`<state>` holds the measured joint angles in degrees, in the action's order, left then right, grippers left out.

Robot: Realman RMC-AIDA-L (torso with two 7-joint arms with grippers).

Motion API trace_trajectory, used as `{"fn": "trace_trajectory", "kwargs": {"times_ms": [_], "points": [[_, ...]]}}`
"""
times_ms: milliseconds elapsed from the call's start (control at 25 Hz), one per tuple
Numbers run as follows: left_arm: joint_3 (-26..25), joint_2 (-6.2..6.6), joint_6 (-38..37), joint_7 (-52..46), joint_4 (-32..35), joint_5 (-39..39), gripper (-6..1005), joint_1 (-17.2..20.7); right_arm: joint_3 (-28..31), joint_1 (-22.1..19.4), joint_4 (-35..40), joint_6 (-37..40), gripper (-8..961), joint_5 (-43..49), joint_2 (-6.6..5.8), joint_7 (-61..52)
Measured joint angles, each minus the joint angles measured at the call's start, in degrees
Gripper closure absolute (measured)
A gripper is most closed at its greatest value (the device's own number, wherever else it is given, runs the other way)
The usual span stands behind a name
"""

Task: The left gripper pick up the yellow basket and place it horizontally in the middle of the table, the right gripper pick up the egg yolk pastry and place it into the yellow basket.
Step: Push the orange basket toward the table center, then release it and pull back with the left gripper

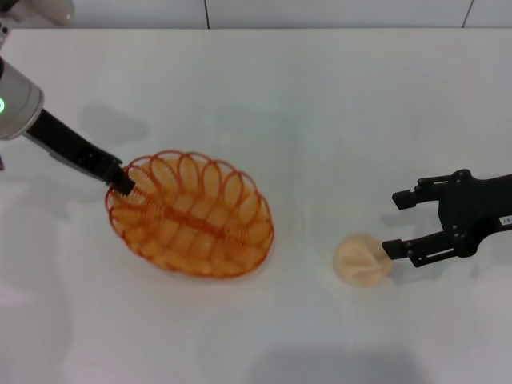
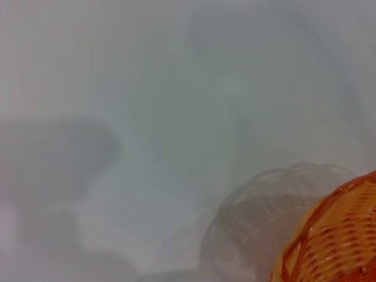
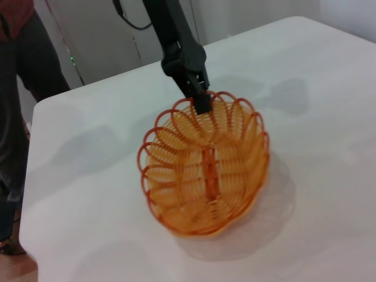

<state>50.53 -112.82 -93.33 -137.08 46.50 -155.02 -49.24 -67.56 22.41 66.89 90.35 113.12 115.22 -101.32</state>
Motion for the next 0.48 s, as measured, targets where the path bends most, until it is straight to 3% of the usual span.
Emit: {"fn": "trace_trajectory", "kwargs": {"times_ms": [480], "points": [[-1.08, -0.98, 4.16, -8.56, -0.7, 5.75, 923, 0.2, 0.59, -0.16, 0.19, 1.43, 122, -0.09, 0.01, 0.25]]}}
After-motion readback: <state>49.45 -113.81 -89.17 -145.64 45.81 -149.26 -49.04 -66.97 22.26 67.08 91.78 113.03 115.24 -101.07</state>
